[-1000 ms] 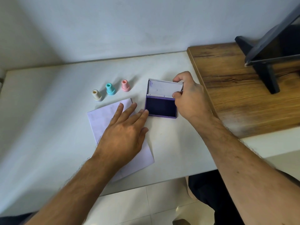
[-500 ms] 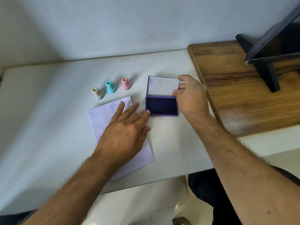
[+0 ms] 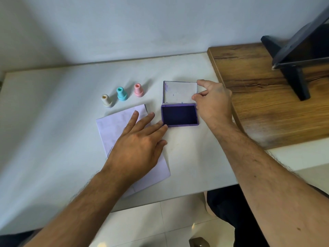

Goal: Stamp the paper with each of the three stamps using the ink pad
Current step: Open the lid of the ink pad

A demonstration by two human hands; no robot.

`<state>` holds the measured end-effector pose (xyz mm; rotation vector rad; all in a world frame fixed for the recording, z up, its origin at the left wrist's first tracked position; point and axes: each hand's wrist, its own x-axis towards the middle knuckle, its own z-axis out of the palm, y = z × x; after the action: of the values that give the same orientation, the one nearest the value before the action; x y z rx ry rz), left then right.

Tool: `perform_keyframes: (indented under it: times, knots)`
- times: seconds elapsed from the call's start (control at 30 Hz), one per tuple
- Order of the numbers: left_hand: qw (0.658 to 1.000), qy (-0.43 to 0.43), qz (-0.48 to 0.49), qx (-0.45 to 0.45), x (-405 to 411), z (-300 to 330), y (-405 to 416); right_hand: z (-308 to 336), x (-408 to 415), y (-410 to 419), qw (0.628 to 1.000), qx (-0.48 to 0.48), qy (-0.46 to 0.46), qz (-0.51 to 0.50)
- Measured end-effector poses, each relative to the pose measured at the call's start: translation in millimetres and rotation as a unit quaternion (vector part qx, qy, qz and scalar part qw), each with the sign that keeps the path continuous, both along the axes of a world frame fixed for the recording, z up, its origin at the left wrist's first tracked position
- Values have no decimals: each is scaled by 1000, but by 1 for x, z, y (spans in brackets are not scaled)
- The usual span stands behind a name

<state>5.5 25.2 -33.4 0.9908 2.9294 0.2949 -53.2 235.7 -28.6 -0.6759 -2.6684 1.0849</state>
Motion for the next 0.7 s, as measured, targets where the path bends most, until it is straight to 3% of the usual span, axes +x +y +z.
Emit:
perform_keyframes:
  times: [0.7]
  knots:
    - [998,-46,24,31,1,0,0,0,0,-5,999,30,2,32]
